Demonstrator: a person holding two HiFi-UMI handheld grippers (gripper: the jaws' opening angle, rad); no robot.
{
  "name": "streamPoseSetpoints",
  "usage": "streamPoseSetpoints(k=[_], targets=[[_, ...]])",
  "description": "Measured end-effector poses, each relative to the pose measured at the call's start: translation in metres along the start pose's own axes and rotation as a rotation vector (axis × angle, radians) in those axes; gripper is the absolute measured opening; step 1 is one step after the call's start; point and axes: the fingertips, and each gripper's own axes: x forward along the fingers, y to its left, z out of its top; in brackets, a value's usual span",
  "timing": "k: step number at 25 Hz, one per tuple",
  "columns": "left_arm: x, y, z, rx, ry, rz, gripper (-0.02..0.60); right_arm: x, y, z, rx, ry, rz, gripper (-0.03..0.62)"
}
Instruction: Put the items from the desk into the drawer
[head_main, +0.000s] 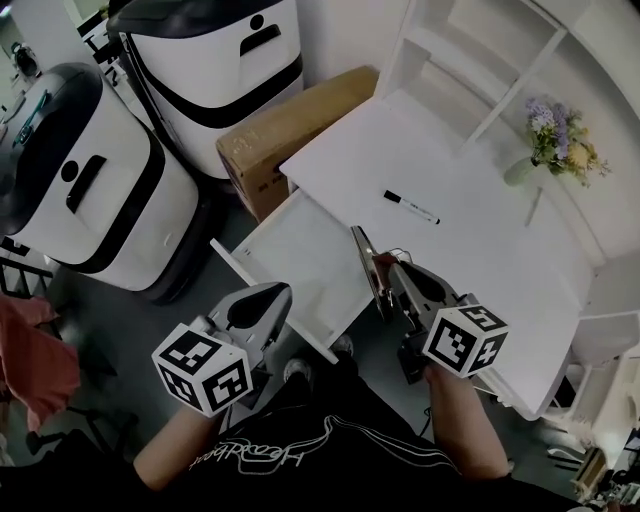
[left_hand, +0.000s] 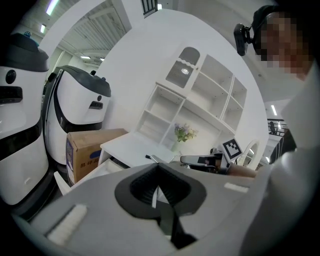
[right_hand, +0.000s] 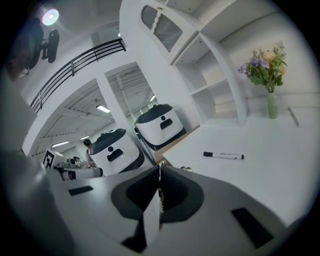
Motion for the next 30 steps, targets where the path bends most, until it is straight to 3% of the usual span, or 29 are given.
streamPoseSetpoints(k=[14,30], targets=[[-0.033,0.042,-0.016,-0.051,-0.001,0.102,0.008,0.08,0.027,-0.059,-0.038,0.174,0.109,0.015],[-0.046,0.089,-0.033,-0.12,0.024,0.243,0.008,0.173,0.012,-0.158,-0.081,0.437,0.176,0.015]])
